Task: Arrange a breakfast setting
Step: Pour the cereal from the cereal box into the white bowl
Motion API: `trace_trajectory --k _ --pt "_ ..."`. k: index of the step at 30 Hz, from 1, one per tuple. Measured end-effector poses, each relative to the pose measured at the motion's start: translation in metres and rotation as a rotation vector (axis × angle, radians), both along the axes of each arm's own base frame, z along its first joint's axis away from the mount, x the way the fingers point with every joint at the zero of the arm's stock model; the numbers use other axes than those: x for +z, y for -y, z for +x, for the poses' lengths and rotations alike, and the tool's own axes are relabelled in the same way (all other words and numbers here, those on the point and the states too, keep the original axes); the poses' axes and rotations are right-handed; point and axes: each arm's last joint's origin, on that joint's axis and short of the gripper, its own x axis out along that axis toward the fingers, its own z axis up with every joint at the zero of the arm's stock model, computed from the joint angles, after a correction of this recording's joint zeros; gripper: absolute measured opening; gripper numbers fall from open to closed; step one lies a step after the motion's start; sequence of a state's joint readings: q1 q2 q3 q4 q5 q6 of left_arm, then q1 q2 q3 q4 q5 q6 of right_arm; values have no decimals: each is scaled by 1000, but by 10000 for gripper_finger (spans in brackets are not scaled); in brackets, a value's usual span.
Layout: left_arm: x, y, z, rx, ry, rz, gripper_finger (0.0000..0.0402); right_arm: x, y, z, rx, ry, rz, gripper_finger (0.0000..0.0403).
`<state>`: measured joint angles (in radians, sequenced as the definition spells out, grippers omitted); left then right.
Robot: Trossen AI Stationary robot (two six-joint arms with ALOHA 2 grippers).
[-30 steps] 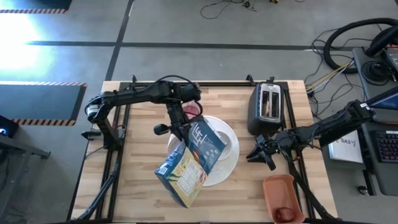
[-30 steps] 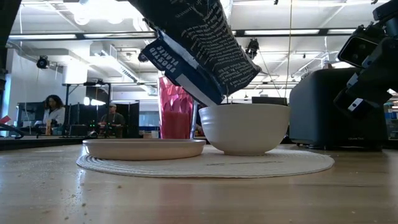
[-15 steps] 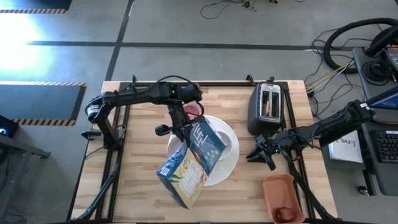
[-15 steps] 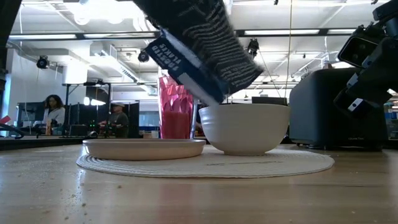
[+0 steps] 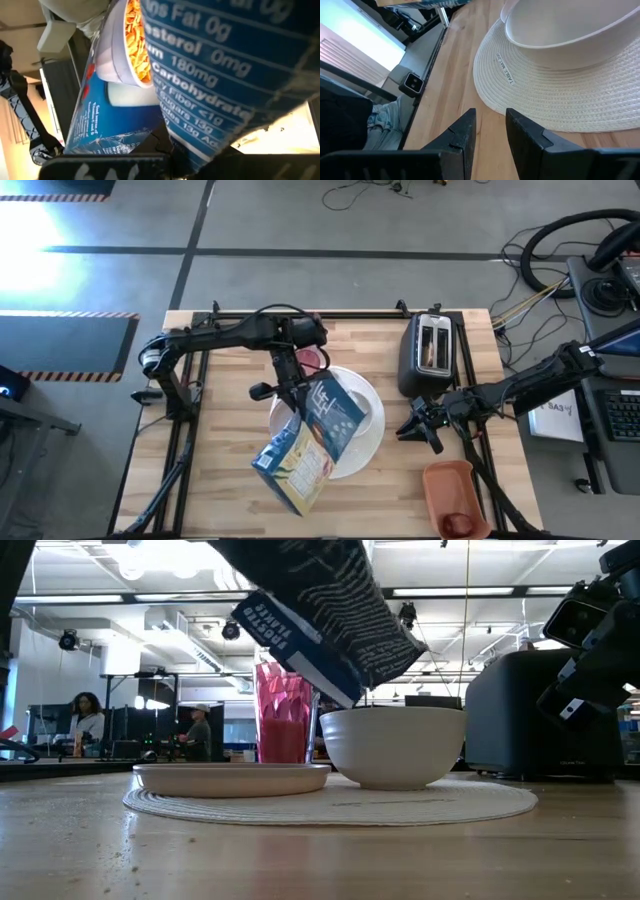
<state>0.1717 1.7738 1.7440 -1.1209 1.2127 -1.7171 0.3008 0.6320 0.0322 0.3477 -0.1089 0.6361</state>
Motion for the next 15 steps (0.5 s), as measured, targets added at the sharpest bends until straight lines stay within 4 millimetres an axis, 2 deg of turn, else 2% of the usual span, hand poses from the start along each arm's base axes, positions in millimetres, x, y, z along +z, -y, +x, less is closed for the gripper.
trace_trajectory --k 15 --pt "3 -1 3 -14 85 31 0 0 0 0 0 1 0 95"
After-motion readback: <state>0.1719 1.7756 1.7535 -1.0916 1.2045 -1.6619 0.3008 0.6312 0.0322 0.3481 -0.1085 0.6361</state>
